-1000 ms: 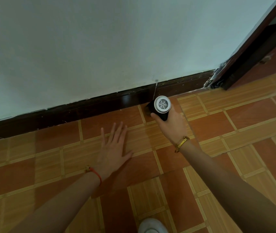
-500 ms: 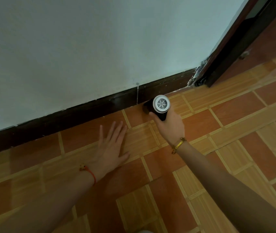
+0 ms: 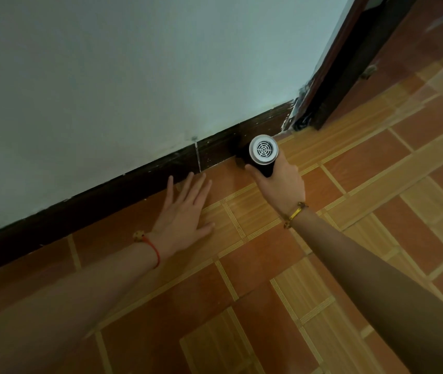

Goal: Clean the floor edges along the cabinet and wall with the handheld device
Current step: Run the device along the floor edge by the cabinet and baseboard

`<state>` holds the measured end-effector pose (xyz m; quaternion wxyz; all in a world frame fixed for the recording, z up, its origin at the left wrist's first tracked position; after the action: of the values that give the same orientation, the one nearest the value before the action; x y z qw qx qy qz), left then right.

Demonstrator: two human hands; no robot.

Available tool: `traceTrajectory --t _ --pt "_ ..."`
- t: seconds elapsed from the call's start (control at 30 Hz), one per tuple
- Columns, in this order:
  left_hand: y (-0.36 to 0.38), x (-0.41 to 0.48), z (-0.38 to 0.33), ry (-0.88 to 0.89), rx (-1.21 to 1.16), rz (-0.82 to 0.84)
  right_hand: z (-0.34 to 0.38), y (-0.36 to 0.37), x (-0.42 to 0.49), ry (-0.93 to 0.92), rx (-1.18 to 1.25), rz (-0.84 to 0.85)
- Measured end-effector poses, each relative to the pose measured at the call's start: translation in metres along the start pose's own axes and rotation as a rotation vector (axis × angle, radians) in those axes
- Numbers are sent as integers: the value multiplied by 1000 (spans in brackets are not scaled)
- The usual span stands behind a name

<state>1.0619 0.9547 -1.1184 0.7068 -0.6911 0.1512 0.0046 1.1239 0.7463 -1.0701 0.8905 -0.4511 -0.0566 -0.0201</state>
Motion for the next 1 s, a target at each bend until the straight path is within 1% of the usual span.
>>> traceTrajectory --t 0.1,0.3,0.43,0.57,0.67,0.73,0.9,1.0 --pt "1 10 -4 0 -12 3 -4 0 2 -30 44 14" --pt "6 19 -21 18 -57 17 -19 -8 14 75 -43 -83" --pt "12 21 -31 30 -52 36 -25 -9 20 96 -95 -86" --pt "21 20 -38 36 -74 47 -31 -14 30 109 -81 -105" --pt "24 22 -38 30 -80 58 -37 -18 36 92 -33 -69" --pt "25 23 -38 27 -73 63 -38 -19 35 37 19 -25" --pt "27 17 -40 29 -78 59 -29 -16 16 -47 136 193" --pt "26 9 -41 41 -65 75 -28 -18 3 -77 115 182"
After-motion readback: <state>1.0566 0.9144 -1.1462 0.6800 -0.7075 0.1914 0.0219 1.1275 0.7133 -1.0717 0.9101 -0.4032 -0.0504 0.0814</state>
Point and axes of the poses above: each hand's wrist, its own x-axis towards the middle knuckle, its own y-axis out of the palm, z = x × y, the point moved 3 cm from there along x, towards the middle knuckle, and after that the axes turned 8 degrees about -y, right-handed, at the moved point
